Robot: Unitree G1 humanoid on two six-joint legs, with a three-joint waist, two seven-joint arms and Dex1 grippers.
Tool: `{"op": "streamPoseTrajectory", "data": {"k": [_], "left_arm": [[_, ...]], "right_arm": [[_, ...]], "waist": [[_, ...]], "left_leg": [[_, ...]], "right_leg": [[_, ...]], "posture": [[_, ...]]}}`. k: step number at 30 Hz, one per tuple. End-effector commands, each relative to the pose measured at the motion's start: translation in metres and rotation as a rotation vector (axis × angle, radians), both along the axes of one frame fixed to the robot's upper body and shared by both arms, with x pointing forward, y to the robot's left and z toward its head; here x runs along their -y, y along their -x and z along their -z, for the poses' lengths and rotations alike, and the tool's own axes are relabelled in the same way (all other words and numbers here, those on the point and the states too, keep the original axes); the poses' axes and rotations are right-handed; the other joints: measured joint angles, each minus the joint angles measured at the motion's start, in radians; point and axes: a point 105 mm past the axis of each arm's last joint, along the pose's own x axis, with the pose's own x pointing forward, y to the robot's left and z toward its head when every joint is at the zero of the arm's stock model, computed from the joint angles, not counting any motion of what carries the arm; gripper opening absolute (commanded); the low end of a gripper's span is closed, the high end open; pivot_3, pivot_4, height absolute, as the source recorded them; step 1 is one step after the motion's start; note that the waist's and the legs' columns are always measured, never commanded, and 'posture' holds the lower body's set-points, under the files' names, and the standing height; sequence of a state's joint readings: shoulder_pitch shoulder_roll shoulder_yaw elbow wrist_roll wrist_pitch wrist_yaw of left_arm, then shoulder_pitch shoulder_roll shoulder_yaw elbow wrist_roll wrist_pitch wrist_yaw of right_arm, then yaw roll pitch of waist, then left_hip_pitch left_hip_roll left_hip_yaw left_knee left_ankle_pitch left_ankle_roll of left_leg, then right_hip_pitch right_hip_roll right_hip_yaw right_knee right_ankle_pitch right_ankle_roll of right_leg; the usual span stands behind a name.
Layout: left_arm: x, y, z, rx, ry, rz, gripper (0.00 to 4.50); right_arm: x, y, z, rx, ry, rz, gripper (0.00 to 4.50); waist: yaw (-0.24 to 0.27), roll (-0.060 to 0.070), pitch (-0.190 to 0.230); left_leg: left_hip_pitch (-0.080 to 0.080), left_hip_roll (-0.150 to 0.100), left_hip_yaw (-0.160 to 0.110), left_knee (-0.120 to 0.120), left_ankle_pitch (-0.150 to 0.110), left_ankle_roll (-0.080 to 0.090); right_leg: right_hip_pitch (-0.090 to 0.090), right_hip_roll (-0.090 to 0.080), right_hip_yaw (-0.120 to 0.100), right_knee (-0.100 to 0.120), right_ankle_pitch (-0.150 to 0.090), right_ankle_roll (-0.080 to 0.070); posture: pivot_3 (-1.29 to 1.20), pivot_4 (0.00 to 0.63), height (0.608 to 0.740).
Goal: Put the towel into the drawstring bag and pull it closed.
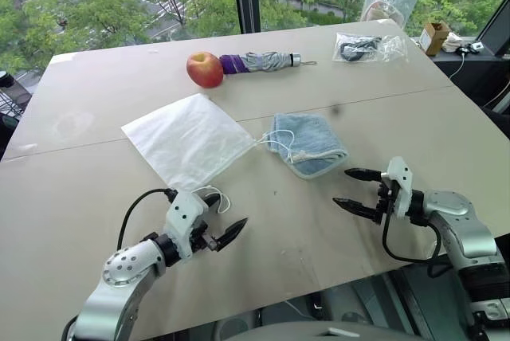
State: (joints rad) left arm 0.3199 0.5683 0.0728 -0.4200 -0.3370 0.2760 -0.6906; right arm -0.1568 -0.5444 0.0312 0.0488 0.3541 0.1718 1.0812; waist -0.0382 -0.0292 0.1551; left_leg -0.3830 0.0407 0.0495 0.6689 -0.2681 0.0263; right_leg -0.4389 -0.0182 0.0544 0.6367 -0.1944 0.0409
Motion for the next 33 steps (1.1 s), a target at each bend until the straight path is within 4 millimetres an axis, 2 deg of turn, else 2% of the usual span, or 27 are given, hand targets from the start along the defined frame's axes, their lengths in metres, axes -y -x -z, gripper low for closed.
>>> {"op": "streamPoseTrajectory", "data": {"k": [1, 21, 33], "left_arm": [[-0.004, 0.003, 0.001, -0.004, -0.018, 0.002, 4.46], [-0.005, -0.002, 0.003, 0.004, 0.003, 0.009, 4.46], [0.005, -0.003, -0.014, 0.09, 0.107, 0.021, 4.46]], "right_arm": [[0.003, 0.001, -0.008, 0.029, -0.01, -0.005, 4.5], [-0.003, 0.002, -0.01, 0.012, -0.03, -0.021, 4.5], [-0.006, 0.001, -0.022, 0.013, -0.057, -0.058, 4.5]], "waist": [[0.0, 0.0, 0.0], [0.001, 0.0, 0.0], [0.002, 0.0, 0.0]], "left_leg": [[0.0, 0.0, 0.0, 0.0, 0.0, 0.0], [0.0, 0.0, 0.0, 0.0, 0.0, 0.0], [0.0, 0.0, 0.0, 0.0, 0.0, 0.0]], "right_leg": [[0.0, 0.0, 0.0, 0.0, 0.0, 0.0], [0.0, 0.0, 0.0, 0.0, 0.0, 0.0], [0.0, 0.0, 0.0, 0.0, 0.0, 0.0]], "posture": [[0.0, 0.15, 0.74], [0.0, 0.15, 0.74], [0.0, 0.15, 0.74]]}}
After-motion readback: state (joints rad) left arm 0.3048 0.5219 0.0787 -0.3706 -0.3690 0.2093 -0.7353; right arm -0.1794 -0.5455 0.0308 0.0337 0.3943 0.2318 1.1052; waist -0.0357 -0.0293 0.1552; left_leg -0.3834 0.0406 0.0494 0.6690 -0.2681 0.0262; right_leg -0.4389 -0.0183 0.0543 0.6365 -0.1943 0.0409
